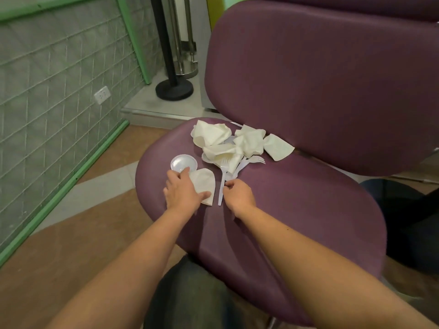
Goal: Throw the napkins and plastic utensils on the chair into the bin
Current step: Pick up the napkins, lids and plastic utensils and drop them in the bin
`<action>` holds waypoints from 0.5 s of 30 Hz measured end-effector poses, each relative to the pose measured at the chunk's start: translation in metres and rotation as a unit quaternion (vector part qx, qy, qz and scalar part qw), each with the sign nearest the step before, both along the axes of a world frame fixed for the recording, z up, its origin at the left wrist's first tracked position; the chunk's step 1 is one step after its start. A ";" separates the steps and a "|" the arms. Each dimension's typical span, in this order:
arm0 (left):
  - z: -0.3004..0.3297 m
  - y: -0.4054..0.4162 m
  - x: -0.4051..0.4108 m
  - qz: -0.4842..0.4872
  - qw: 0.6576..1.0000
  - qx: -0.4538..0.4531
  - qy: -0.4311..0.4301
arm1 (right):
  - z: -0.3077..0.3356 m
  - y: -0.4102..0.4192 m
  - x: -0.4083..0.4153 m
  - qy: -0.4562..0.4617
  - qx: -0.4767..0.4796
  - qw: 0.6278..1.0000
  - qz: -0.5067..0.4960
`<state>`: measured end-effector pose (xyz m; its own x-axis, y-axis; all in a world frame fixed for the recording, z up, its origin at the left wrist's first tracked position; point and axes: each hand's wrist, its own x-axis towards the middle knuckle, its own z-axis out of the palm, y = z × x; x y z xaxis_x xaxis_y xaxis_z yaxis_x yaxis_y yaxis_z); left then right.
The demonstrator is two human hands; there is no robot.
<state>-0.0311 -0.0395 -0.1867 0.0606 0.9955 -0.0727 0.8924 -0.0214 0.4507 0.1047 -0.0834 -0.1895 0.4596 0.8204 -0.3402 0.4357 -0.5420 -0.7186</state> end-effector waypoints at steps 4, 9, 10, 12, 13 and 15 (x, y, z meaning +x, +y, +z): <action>0.005 -0.004 -0.006 0.014 0.996 -0.016 -0.091 | -0.006 0.011 -0.011 -0.010 -0.009 1.000 -0.003; 0.015 -0.009 -0.005 0.032 0.990 -0.029 -0.131 | 0.002 0.000 -0.007 0.043 -0.030 0.998 -0.030; 0.017 -0.011 -0.003 0.032 0.989 -0.031 -0.142 | 0.002 -0.006 -0.004 0.057 -0.025 0.997 -0.041; 0.022 -0.017 0.002 0.027 0.983 -0.037 -0.176 | 0.003 -0.021 0.003 0.093 -0.002 0.993 -0.067; 0.025 -0.021 0.008 0.021 0.979 -0.042 -0.198 | 0.005 -0.032 0.007 0.113 0.010 0.990 -0.078; 0.030 -0.029 0.021 0.009 0.969 -0.057 -0.240 | 0.004 -0.052 0.016 0.154 0.032 0.982 -0.105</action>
